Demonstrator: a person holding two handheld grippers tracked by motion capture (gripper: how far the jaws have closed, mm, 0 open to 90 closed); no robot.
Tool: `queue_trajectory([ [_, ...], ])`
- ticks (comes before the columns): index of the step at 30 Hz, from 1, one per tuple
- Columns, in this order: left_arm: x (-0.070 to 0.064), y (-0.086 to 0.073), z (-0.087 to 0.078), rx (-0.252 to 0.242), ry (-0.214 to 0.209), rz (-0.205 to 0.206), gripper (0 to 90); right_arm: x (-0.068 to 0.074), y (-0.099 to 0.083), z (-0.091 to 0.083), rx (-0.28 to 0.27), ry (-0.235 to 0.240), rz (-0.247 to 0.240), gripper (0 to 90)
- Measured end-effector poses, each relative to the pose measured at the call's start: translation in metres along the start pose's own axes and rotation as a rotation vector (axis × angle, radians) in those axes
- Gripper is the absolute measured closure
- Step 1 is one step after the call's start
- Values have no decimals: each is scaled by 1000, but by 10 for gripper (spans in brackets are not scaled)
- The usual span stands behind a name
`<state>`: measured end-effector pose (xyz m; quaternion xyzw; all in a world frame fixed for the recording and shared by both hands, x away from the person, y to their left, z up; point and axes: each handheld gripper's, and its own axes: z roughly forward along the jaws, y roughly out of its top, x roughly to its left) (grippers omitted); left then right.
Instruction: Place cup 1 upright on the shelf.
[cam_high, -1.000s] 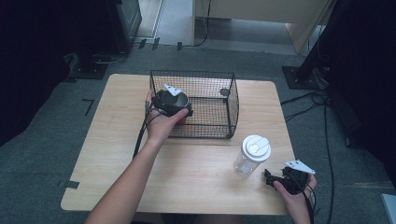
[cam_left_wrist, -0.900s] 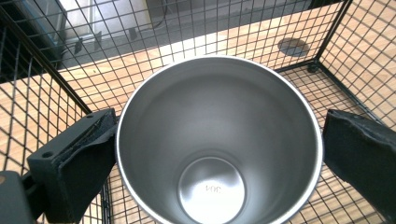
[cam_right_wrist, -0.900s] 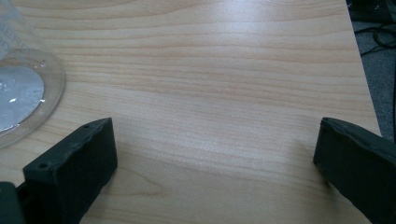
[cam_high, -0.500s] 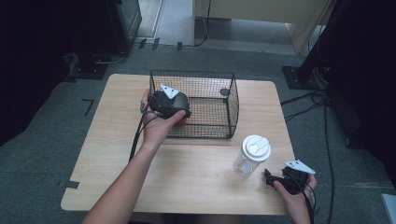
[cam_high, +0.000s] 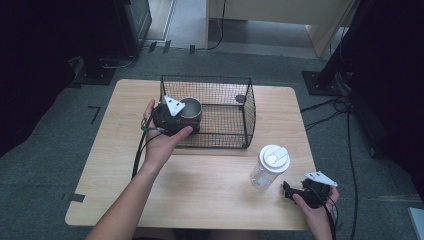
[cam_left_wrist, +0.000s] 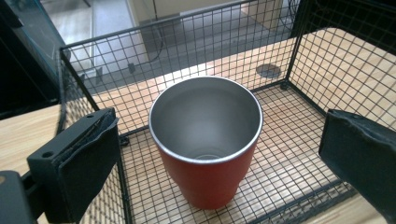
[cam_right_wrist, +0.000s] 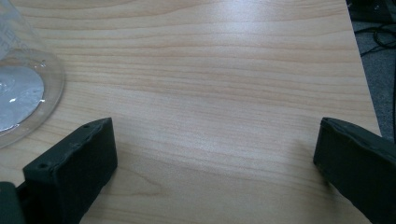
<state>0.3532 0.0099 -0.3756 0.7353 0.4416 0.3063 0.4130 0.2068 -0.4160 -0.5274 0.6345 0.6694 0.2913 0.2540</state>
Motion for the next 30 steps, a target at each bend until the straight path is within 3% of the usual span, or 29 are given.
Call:
queue_trajectory([
  [15, 19, -33, -37, -29, -2, -16, 0, 0, 0, 0, 0, -1, 0, 0],
  [21, 30, -51, -44, -24, -4, -52, 0, 0, 0, 0, 0, -1, 0, 0],
  [30, 42, -75, -44, 10, 22, -55, 0, 0, 0, 0, 0, -1, 0, 0],
])
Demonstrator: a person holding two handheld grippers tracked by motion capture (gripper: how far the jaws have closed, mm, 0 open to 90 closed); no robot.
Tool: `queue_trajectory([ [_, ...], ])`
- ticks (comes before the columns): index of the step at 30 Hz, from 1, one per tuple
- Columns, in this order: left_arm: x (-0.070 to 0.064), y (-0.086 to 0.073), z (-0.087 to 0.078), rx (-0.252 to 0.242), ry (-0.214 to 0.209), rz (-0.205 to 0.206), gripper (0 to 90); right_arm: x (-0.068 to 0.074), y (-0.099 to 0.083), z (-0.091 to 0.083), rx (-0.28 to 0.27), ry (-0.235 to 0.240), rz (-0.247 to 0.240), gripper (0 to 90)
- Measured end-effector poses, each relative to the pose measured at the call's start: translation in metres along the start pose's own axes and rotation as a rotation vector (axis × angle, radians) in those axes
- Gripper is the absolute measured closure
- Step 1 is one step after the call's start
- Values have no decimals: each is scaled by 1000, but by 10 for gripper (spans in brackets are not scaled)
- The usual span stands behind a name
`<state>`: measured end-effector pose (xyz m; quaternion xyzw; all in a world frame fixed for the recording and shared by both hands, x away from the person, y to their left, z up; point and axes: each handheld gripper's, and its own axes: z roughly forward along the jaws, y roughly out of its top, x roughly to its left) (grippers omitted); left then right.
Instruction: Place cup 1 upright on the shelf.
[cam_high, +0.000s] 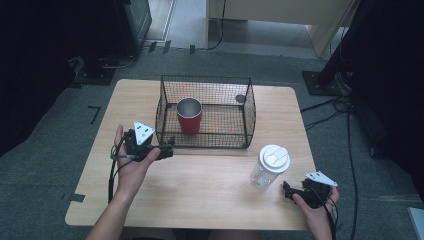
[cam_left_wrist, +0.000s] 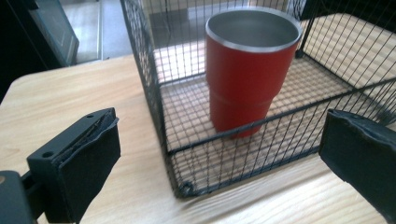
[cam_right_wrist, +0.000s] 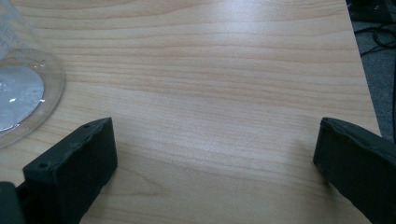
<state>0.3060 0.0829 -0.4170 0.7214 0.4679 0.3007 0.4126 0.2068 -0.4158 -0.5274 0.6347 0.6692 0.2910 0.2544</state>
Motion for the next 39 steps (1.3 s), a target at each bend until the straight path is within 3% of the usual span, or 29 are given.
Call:
queue_trajectory([
  [17, 29, -67, 8, 123, 49, -27, 0, 0, 0, 0, 0, -1, -2, 0],
  [32, 48, -105, -1, 169, 65, -75, 0, 0, 0, 0, 0, -1, -3, 0],
  [39, 57, -120, -10, 207, 92, -57, 0, 0, 0, 0, 0, -1, -1, 0],
])
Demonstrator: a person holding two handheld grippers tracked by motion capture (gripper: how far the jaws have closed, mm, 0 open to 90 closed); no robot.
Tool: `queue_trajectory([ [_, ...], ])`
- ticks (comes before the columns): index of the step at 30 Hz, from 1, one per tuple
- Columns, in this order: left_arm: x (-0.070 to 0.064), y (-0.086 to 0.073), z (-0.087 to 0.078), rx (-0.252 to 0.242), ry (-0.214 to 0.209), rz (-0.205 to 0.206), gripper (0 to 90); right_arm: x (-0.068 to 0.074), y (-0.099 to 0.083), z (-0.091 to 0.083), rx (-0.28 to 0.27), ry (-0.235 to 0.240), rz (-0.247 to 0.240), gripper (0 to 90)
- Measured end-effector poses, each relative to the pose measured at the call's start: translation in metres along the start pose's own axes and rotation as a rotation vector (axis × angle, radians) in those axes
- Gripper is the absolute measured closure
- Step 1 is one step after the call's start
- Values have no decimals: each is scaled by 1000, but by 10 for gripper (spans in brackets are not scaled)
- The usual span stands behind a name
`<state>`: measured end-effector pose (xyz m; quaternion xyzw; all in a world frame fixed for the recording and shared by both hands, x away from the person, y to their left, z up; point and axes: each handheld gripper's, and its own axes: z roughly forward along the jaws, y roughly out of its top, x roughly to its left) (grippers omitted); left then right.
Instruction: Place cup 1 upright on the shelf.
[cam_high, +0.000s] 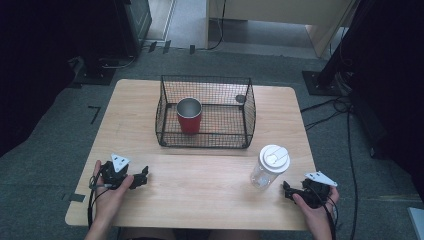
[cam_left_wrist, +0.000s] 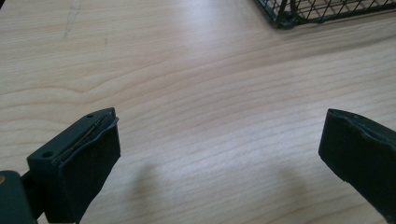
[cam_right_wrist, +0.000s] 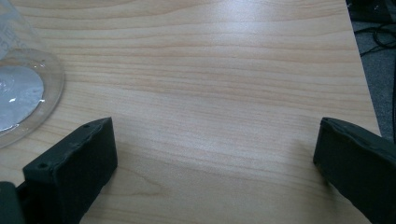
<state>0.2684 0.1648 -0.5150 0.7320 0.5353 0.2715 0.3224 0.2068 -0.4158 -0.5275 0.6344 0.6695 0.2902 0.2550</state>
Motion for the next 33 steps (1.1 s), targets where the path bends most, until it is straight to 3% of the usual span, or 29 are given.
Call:
queue_trajectory([
  [9, 13, -11, -9, 31, 17, 12, 0, 0, 0, 0, -1, 0, -1, 0],
  [14, 25, -19, -15, 89, 24, 17, 0, 0, 0, 0, 0, -1, -1, 0],
  [17, 30, -23, -18, 96, 13, -4, 0, 0, 0, 0, 0, 0, -1, 0],
  [19, 39, -26, -21, 112, -20, -41, 0, 0, 0, 0, 0, -1, -1, 0],
  [33, 40, -27, -22, 113, -20, -36, 0, 0, 0, 0, 1, 6, -8, 0],
])
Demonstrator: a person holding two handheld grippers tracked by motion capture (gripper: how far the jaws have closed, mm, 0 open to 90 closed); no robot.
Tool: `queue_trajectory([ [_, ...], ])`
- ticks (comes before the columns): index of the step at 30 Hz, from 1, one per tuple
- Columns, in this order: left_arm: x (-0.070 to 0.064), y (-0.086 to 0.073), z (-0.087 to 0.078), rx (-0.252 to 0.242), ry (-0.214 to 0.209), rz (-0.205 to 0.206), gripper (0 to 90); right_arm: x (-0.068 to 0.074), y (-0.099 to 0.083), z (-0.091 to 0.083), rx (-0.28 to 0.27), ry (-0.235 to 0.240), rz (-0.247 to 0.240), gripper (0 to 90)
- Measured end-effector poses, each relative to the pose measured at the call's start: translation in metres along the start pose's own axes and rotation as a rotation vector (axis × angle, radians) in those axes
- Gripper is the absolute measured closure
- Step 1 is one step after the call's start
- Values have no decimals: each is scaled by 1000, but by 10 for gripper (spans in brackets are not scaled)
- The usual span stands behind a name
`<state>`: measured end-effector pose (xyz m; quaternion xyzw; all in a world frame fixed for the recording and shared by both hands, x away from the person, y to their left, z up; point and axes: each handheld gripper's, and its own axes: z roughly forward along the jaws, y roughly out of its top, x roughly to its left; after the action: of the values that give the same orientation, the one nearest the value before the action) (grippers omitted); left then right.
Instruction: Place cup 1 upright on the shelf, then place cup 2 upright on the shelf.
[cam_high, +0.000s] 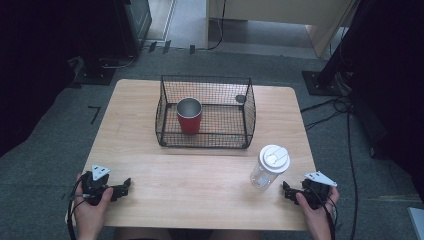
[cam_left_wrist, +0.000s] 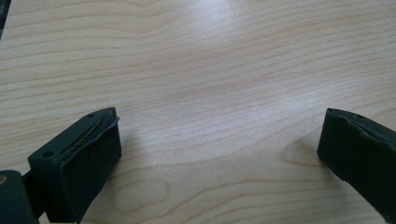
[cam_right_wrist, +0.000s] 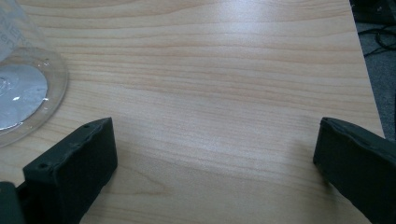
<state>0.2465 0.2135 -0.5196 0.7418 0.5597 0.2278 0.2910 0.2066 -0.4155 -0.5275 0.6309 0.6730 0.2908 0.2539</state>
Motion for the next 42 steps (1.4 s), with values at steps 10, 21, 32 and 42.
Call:
queue_trajectory([
  [10, 0, 0, 0, 1, -4, 3, 0, 6, -2, -4, -24, -17, -30, 0],
  [21, 0, 1, 0, 1, -5, 3, 0, 14, 8, -22, -76, 90, 11, 0],
  [32, 0, 1, 1, 1, -2, 2, 0, 27, 12, -47, -136, 158, -23, 0],
  [42, 1, 1, 1, 3, 6, -6, 0, 46, 21, -63, -181, 236, -67, 0],
])
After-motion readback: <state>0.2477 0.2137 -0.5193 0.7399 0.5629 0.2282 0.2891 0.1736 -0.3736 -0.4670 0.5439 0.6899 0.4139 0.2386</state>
